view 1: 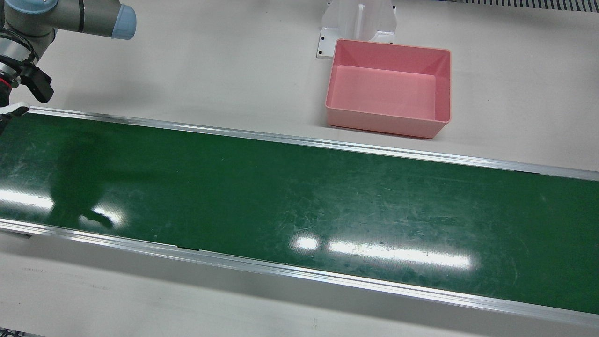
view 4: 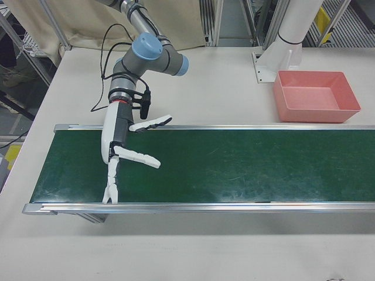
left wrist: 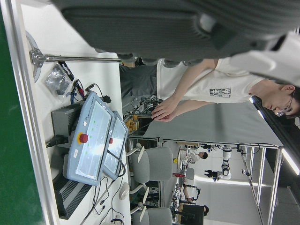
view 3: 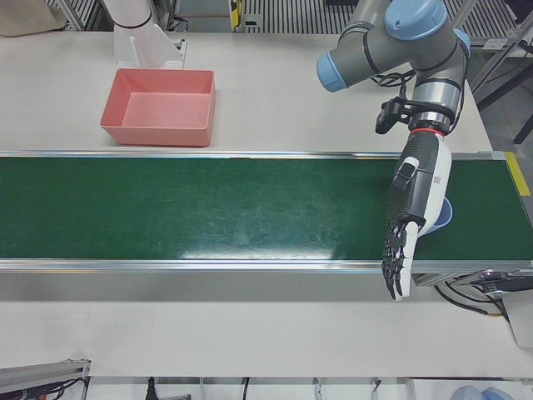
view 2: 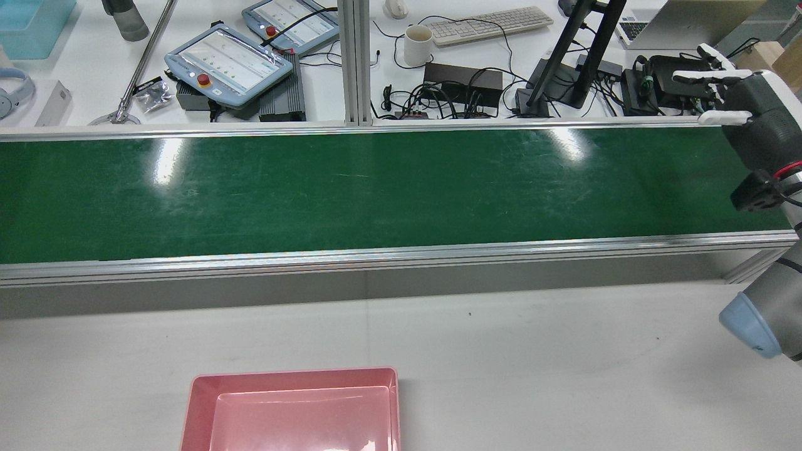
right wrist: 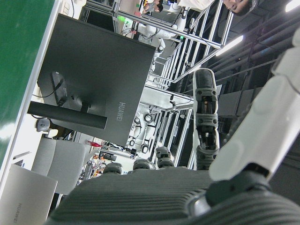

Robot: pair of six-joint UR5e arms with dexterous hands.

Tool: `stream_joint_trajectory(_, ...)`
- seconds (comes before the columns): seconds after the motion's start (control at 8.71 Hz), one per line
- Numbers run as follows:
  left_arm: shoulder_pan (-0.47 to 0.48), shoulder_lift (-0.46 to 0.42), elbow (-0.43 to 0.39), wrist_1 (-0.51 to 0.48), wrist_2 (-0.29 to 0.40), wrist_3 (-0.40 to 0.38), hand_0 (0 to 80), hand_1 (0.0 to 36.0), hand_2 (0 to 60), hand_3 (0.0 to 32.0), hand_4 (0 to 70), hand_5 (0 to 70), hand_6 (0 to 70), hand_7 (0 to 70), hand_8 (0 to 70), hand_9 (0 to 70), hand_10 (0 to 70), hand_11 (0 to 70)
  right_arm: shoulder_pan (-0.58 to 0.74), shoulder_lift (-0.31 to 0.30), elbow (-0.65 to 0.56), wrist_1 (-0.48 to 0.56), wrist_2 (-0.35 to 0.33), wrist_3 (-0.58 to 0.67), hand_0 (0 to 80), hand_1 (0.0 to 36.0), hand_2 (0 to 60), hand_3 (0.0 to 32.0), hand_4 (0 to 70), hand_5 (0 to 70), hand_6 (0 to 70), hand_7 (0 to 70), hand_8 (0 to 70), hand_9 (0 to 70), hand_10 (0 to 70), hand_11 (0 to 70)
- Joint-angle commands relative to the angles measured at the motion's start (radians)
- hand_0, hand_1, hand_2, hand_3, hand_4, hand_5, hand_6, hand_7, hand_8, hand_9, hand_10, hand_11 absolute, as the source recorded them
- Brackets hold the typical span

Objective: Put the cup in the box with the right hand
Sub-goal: 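Raise the right hand above the conveyor near its far end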

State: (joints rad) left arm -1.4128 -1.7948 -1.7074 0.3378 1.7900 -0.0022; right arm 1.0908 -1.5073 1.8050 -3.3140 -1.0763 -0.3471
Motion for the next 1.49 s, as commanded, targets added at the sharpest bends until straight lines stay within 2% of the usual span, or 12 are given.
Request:
stream_joint_trajectory(0.0,0.000,0.000,0.000,0.000,0.000,0.001,0.0,0.0,0.0,0.0,0.0,0.0,0.0,0.0,0.0,0.0,0.0,0.0,-0.025,0.016,0.007,-0.022,0.039,0.044,47.3,0.0,0.0,8.4,27.0,1.2,1.0,11.8,0.0,0.9,0.0,0.0)
stream_joint_trajectory(0.11,0.000,0.000,0.000,0.000,0.000,0.001,0.0,0.0,0.0,0.0,0.0,0.0,0.0,0.0,0.0,0.0,0.0,0.0,-0.049,0.016,-0.010,-0.021,0.050,0.090,46.6,0.0,0.0,8.0,26.7,1.1,1.0,11.9,0.0,0.9,0.0,0.2)
stream_joint_trajectory(0.34,0.000,0.000,0.000,0.000,0.000,0.001,0.0,0.0,0.0,0.0,0.0,0.0,0.0,0.0,0.0,0.0,0.0,0.0,-0.089,0.041,-0.013,-0.021,0.059,0.094,46.0,0.0,0.0,8.0,27.4,1.0,1.2,13.1,0.0,1.2,0.4,0.9)
stream_joint_trajectory(0.69,0.000,0.000,0.000,0.001,0.000,0.001,0.0,0.0,0.0,0.0,0.0,0.0,0.0,0.0,0.0,0.0,0.0,0.0,-0.184,0.108,-0.009,-0.051,0.159,0.085,46.3,0.0,0.0,9.4,28.8,1.3,1.3,13.5,0.9,1.3,1.8,2.8)
stream_joint_trajectory(0.92,0.000,0.000,0.000,0.000,-0.001,0.001,0.0,0.0,0.0,0.0,0.0,0.0,0.0,0.0,0.0,0.0,0.0,0.0,-0.224,0.153,-0.013,-0.116,0.225,0.077,46.5,0.0,0.0,8.2,34.7,0.9,1.7,16.2,0.4,1.8,1.5,2.4)
stream_joint_trajectory(1.26,0.000,0.000,0.000,0.000,0.000,0.001,0.0,0.0,0.0,0.0,0.0,0.0,0.0,0.0,0.0,0.0,0.0,0.0,-0.226,0.215,-0.001,-0.267,0.226,0.077,45.6,0.0,0.0,7.6,38.2,0.3,1.9,19.2,0.1,2.4,0.5,0.7)
stream_joint_trajectory(1.38,0.000,0.000,0.000,0.000,0.000,0.001,0.0,0.0,0.0,0.0,0.0,0.0,0.0,0.0,0.0,0.0,0.0,0.0,-0.232,0.225,-0.003,-0.288,0.226,0.077,44.3,0.0,0.0,7.6,37.8,0.1,1.9,19.9,0.1,2.5,0.2,0.2)
